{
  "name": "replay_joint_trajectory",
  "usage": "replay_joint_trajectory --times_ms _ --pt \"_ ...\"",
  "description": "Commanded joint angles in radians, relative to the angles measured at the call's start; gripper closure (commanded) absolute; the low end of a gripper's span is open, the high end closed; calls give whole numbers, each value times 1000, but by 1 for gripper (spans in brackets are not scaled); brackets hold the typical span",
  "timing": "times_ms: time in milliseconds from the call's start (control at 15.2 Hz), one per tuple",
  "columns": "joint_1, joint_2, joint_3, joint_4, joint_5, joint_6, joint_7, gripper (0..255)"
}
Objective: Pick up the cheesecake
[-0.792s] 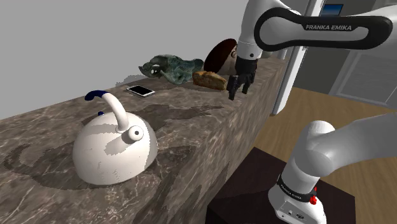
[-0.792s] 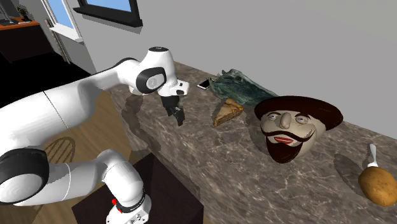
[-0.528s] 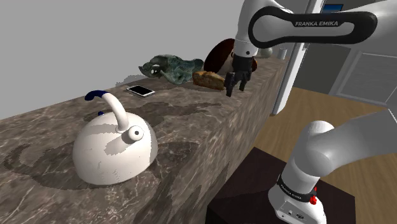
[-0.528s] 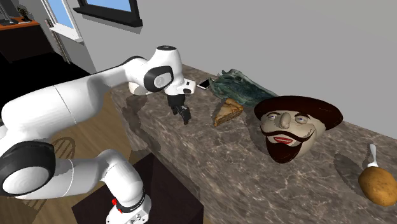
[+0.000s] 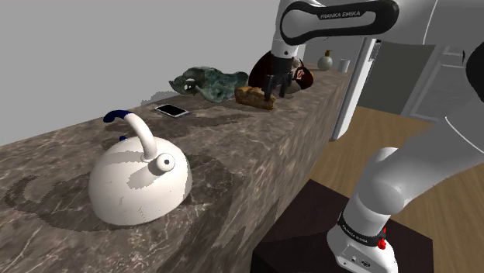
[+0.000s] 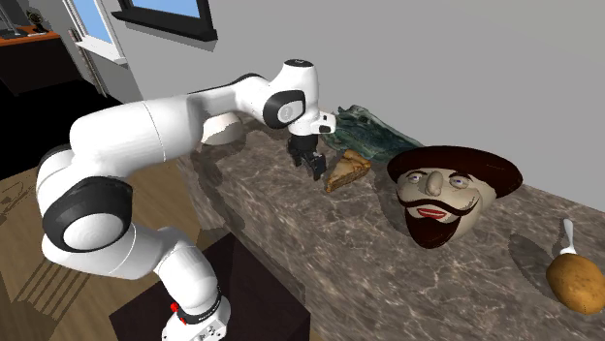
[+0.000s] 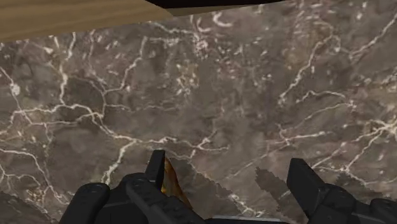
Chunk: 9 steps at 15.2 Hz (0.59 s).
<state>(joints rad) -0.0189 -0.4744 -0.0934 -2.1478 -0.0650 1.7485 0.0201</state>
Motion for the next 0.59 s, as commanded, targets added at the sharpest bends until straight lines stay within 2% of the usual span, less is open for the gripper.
replay_joint_trajectory --times_ms 0,396,528 --pt "-5 67 -26 66 0 3 -35 0" --pt "-18 294 -90 313 32 -17 -131 0" --pt "-19 294 -90 300 32 -3 -131 0"
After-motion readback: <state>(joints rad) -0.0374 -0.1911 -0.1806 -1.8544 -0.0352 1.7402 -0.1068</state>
